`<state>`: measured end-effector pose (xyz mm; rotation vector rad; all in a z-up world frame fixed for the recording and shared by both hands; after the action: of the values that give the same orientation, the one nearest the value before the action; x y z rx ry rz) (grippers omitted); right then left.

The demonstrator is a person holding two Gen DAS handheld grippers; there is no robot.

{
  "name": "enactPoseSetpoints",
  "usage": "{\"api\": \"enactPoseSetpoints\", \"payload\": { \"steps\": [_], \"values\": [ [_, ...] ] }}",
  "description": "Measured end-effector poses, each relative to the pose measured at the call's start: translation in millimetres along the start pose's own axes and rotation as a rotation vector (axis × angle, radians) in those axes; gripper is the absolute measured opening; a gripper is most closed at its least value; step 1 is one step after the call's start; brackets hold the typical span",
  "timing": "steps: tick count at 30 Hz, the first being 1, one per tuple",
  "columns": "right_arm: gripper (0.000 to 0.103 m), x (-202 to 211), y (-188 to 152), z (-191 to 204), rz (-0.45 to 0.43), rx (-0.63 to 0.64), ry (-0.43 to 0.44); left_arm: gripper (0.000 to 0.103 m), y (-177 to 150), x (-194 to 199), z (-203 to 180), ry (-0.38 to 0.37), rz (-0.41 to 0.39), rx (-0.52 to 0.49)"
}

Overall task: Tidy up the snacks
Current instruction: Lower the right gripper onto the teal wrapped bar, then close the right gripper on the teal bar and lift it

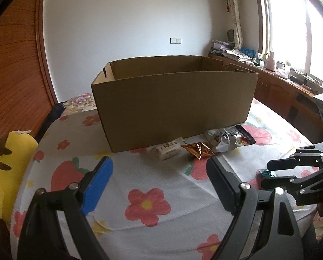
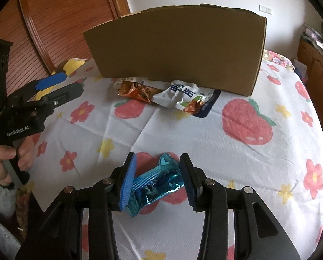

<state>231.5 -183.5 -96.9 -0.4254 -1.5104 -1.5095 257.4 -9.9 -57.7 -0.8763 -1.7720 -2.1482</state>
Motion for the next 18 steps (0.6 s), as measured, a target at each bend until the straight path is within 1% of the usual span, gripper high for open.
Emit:
{"api": "enactPoseSetpoints", "payload": {
  "steps": [4,8,18],
  "values": [
    [0.045,2.4,-3.8,1.2,-0.013,0.018,-0.058,0.089,-0.1,1.8,-0.2,0.008,-0.006,0.001],
    [0.045,5.9,-10.5,1.8,-0.021,0.022,-0.088,0.089,-0.5,3.2,-0.6,0.015,-0.014,-0.001],
    [0.046,7.4,-18.4,2.3,-0.018,0.018,-0.089,0.089,-0.2,4.5,-1.0,0.022,-0.018,-0.004]
  ]
}}
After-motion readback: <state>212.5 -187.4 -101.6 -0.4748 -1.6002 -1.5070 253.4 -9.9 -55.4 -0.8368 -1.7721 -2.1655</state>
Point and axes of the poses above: each gripper's, at about its wrist camera, not at the fingertips, and x roughly against the way its jaws point, z to its left, y to its top, the point moved 2 cm from there along -x, roughly the way its jaws point, and after that the axes turned 5 degrees about -x, right-handed, at the moved point
